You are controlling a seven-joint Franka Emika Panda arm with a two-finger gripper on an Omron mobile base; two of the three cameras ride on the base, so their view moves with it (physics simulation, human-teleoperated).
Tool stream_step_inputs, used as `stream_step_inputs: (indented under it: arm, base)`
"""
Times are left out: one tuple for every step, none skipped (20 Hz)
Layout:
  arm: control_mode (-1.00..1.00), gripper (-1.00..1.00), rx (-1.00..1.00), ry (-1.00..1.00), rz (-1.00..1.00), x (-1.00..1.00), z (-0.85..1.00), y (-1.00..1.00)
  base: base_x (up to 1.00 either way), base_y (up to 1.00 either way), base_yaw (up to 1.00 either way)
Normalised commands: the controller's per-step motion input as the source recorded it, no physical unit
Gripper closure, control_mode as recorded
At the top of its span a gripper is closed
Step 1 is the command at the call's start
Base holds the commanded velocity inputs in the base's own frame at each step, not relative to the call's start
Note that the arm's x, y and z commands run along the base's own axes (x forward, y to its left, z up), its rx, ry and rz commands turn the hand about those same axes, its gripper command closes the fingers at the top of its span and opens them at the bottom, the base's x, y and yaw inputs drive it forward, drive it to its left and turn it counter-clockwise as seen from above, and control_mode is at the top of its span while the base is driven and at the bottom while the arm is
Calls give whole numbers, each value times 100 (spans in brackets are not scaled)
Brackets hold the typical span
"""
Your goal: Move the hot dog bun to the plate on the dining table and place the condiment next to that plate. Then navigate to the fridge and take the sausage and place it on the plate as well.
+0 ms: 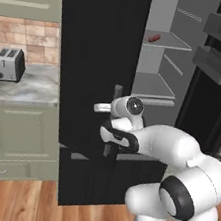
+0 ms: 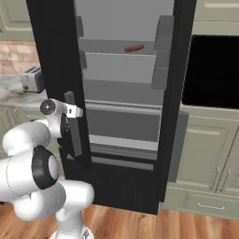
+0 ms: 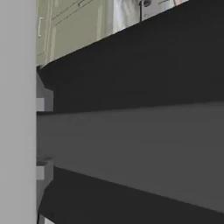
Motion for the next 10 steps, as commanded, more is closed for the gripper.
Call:
stream_step_inputs:
  arm:
    - [-100, 100, 0, 0, 4, -77, 0, 89]
    - [-100, 100, 0, 0, 3, -74, 0, 92]
    - [-100, 100, 0, 0, 3, -73, 0, 95]
    - [-100, -100, 0, 1, 2, -69, 0, 100]
    - [-100, -100, 0, 4, 1, -61, 0, 100]
    - [-100, -100, 0, 7, 1, -53, 0, 100]
    - [-100, -100, 0, 7, 0, -50, 0, 100]
    - [-100, -100, 0, 6, 0, -37, 0, 79]
    - [-100, -100, 0, 0, 0, -46, 5, 31]
    - [-100, -100, 10, 0, 0, -66, 16, 0]
  base:
    - [0, 0, 0]
    - [0, 0, 0]
    - [0, 0, 0]
    - [0, 0, 0]
    - [0, 0, 0]
    - [0, 0, 0]
    - [0, 0, 0]
    - [0, 0, 0]
    - [0, 0, 0]
    - [0, 0, 0]
